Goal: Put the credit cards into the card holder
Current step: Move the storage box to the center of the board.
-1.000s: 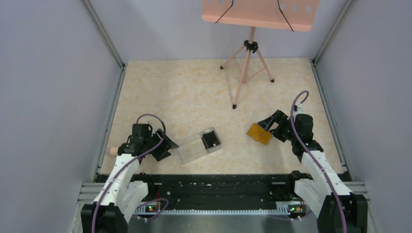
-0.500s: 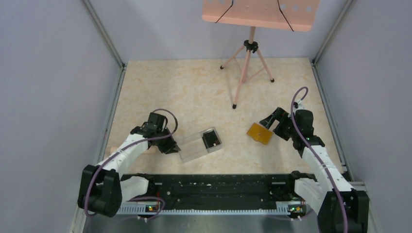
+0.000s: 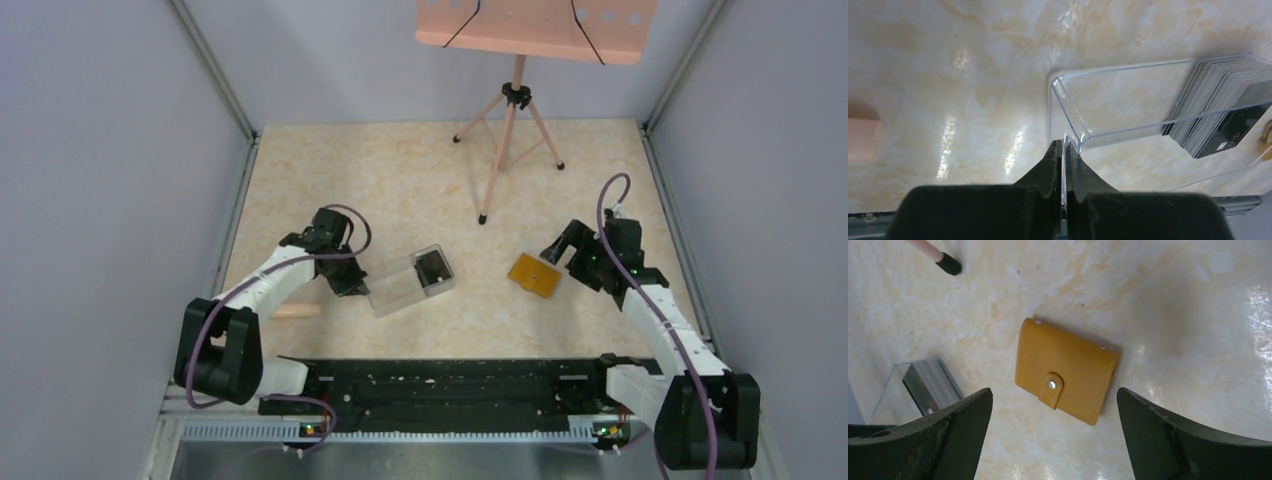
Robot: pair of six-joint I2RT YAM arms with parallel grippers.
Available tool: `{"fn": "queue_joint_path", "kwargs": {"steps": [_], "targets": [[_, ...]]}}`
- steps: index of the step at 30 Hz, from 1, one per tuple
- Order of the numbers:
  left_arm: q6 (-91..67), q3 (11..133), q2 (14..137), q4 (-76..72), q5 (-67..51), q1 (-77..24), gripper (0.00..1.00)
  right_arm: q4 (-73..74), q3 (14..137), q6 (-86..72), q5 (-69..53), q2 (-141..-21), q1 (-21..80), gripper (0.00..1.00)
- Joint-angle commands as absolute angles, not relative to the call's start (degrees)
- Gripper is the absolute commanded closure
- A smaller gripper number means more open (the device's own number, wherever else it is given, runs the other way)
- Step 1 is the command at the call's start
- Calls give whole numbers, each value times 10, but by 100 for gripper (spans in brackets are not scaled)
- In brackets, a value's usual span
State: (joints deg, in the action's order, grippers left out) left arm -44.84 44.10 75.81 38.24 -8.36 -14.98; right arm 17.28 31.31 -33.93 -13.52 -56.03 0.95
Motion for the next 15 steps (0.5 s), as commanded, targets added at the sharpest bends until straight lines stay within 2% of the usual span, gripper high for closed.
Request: {"fn": "queue_joint_path", "kwargs": {"steps": [1,10,12,14,15], "targets": [[-435,501,782,372,-76,-132,100,209,352,-325,-94,-603,7,6],[-342,547,824,419,-68,-61,99,223,386,-300,-86,-719,7,6],[-327,553,823,428,-70,-61,87,223,393,-292,-83,-738,7,6],[-310,558,810,435,-75,-61,59,223,403,-285,-82,-756,6,6],[-300,560,803,440,-78,-61,48,223,408,-282,-81,-765,7,6]]}}
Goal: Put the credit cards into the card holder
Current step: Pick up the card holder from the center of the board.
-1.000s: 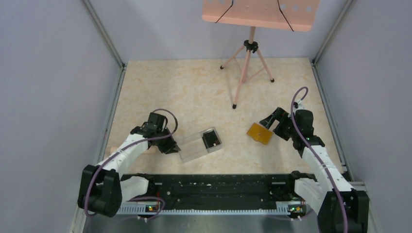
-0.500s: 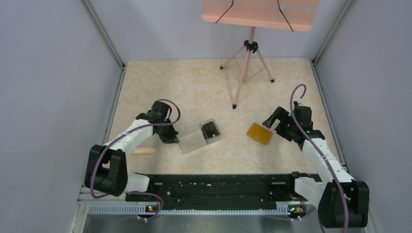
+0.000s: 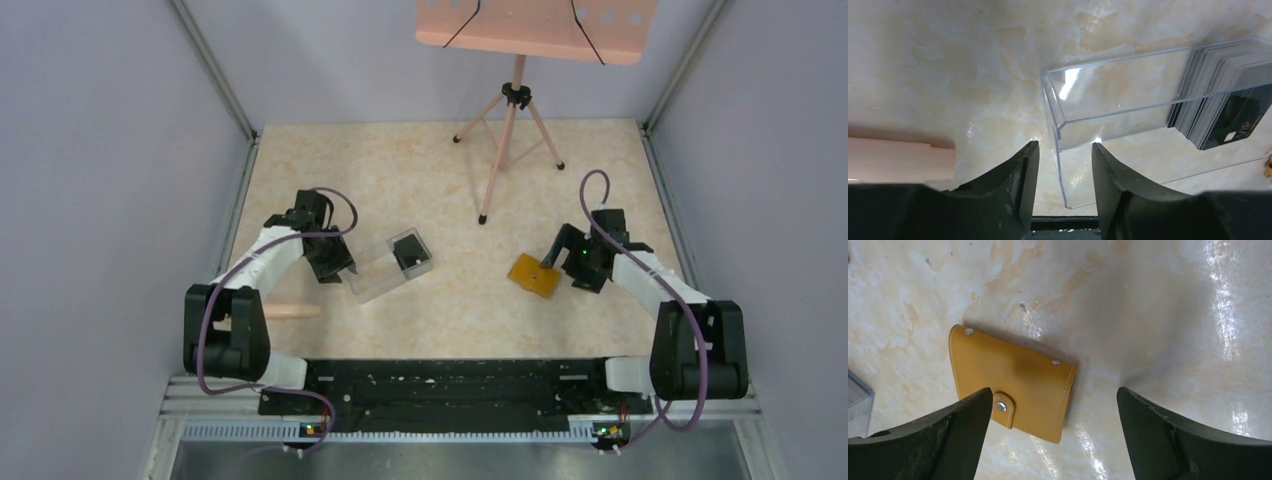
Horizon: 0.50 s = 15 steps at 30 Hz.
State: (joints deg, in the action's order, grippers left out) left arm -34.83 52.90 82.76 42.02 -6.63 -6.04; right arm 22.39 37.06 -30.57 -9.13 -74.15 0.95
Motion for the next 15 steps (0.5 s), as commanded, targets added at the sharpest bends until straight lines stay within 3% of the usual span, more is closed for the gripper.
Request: {"fn": "queue_joint_path", "kwargs": {"steps": [1,5,10,15], "targets": [[-291,562,792,447,-76,-61,42,223,414,-280,-79,-773,7,6],[-265,566,740,473,-70,-64,32,222,440,-265,-84,-808,7,6],[-288,554,668,471,-100,-109,32,222,463,-247,-121,-861,7,8],[-385,511,624,359,-166,-212,35,229,459,-248,-148,-890,37,8]]}}
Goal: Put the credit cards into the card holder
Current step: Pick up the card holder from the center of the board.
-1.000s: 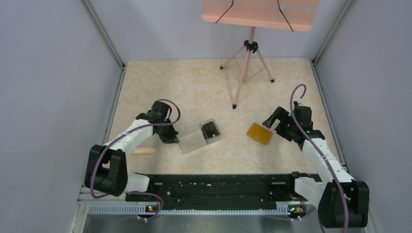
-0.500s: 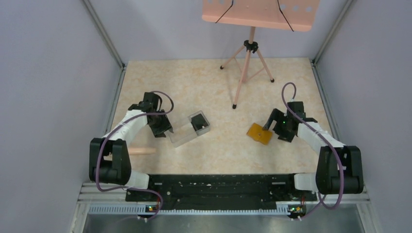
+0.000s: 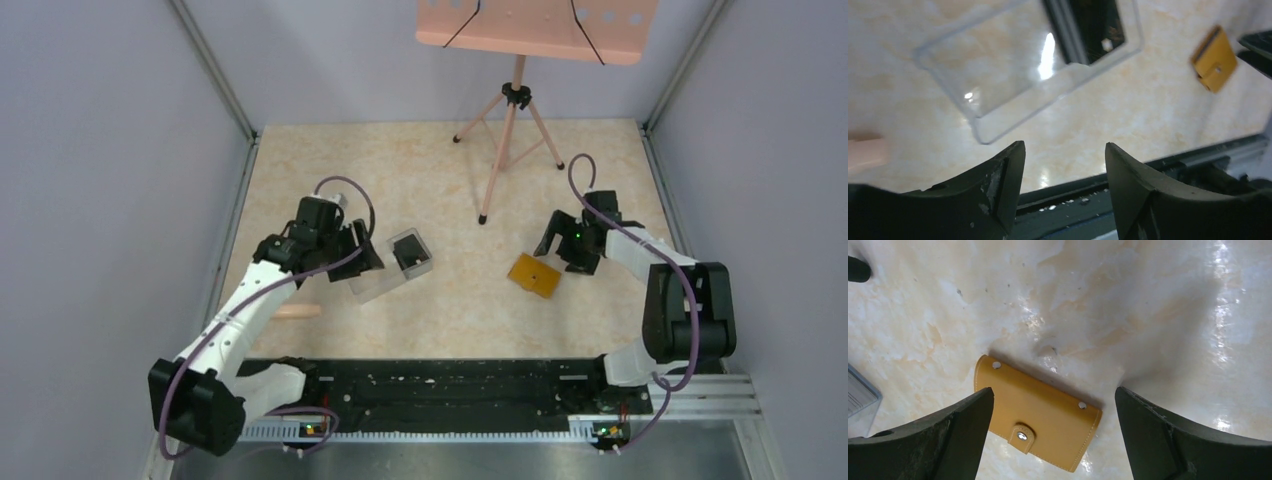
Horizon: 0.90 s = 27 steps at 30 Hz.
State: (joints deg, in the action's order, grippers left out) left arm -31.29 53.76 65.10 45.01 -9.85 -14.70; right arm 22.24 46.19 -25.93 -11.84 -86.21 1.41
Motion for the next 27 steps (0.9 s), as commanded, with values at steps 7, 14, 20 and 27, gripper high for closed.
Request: {"fn": "queue_joint_path", "kwargs": {"steps": [7,14,20,27], "targets": [[-505,480,666,193,-175,-351,37,243,447,-261,-197,-909,103,10],[-562,485,774,92,-167,-429,38,235,415,-288,-270,-882,146,25],[-585,522,863,66,-157,-462,39,238,409,-278,-272,-876,145,33],[-614,542,948,40,-148,-468,42,219,410,-273,-262,-910,146,38]]}}
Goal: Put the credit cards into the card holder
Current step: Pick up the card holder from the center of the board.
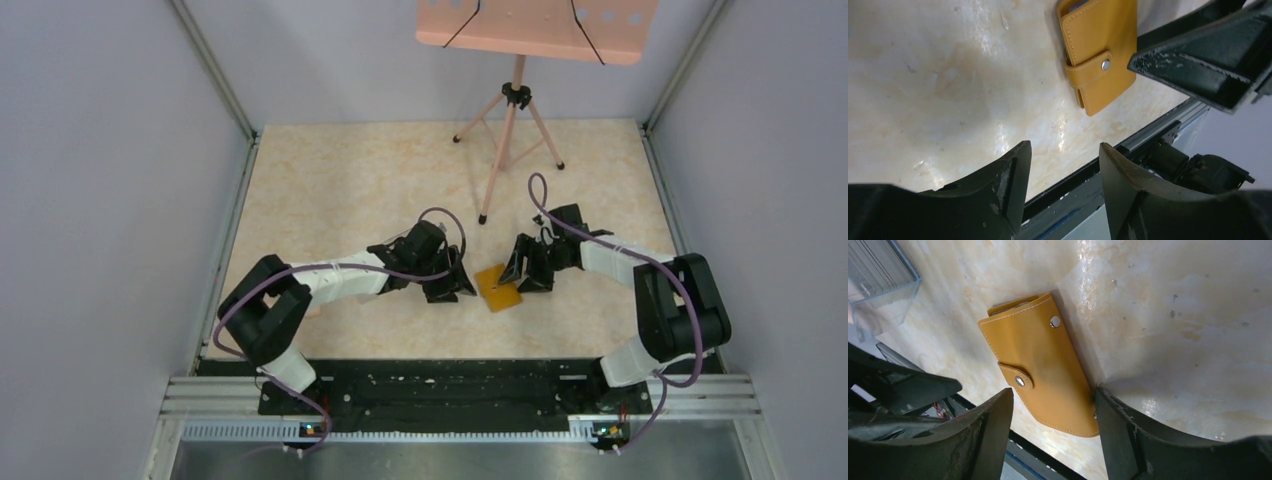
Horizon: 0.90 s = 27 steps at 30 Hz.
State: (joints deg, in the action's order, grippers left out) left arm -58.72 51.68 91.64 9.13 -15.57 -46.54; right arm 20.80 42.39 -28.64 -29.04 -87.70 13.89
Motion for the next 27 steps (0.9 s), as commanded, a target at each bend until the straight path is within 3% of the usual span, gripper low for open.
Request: {"fn": "queue_joint_path", "kwargs": {"steps": [1,10,18,21,27], "targets": [[-619,546,960,32,-151,-469,43,216,411,-272,-262,-917,146,39],[-631,596,1041,12,-165,-477,47,163,388,-276,-314,-942,146,56],[-629,591,1027,-15,-162,-483,53,73,353,-312,-411,-913,146,60],[-627,586,1017,-19,-159,-483,57,61,347,-321,-422,-895,146,65],[-616,582,999,-4,-149,-483,59,49,340,-334,-426,-865,146,98]]}}
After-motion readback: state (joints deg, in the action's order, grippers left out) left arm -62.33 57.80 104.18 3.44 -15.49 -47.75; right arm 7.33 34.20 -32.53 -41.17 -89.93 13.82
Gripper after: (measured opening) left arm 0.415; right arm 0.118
